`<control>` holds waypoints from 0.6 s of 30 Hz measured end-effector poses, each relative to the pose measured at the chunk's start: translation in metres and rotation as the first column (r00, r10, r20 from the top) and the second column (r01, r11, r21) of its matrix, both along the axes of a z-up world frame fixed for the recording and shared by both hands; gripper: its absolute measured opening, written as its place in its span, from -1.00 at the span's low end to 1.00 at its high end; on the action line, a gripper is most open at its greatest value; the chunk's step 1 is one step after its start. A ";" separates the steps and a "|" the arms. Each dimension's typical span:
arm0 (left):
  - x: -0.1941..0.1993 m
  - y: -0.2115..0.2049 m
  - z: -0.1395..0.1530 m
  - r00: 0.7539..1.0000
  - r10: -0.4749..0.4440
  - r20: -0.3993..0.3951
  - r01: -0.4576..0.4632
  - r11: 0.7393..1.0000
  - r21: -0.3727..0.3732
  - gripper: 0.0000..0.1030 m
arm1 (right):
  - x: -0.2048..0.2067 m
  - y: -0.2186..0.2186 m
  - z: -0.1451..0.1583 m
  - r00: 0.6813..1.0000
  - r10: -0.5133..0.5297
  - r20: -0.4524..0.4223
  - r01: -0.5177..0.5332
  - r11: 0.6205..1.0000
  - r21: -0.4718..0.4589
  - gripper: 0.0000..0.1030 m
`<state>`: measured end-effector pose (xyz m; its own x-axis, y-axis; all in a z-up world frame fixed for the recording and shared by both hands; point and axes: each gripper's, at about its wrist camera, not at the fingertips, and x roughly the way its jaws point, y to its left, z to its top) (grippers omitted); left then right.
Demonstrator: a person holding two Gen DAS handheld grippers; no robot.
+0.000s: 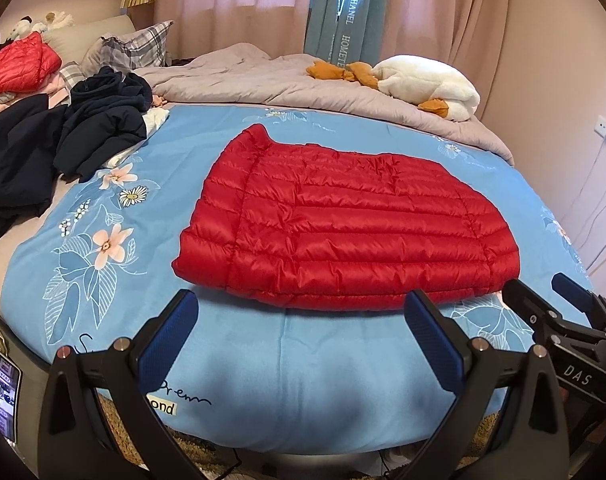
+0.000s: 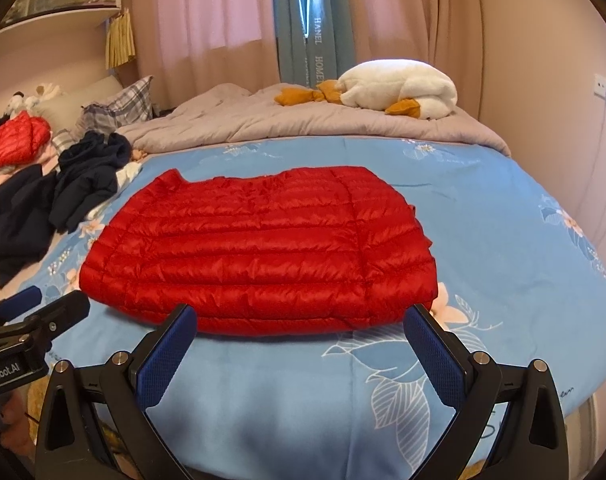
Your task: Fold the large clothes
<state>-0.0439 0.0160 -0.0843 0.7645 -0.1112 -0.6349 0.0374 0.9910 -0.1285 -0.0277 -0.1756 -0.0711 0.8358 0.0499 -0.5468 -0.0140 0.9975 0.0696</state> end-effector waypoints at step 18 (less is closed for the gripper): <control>0.000 -0.003 0.000 1.000 -0.005 -0.003 0.005 1.000 0.001 1.00 | 0.000 0.002 -0.002 1.000 -0.007 -0.013 0.007 1.000 -0.002 0.98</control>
